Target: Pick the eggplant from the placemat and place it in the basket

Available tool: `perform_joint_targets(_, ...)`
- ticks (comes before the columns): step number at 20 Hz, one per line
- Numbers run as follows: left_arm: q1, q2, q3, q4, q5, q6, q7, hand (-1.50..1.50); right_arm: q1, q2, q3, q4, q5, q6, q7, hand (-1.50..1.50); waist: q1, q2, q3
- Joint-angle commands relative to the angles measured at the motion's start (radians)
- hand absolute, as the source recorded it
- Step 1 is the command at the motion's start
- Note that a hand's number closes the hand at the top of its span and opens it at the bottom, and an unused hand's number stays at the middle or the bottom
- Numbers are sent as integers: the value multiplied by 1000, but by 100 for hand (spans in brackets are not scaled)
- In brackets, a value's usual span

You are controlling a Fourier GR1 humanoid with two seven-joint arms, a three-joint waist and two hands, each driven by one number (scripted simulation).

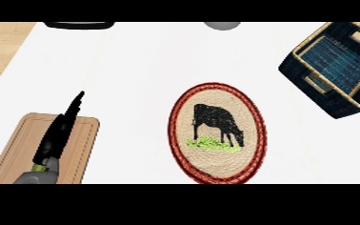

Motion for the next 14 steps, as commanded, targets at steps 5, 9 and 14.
perform_joint_targets(5,-57,-11,27,60,-7,9,9,0,-159,198,94,22,166,-96,97,150,-16,-2,0)
perform_joint_targets(9,-3,-8,20,3,-4,-5,-7,0,-209,248,133,106,284,-156,82,150,-11,-2,0)
perform_joint_targets(14,-49,20,46,10,15,-48,22,0,-220,331,101,169,281,-143,71,-150,-19,-3,1)
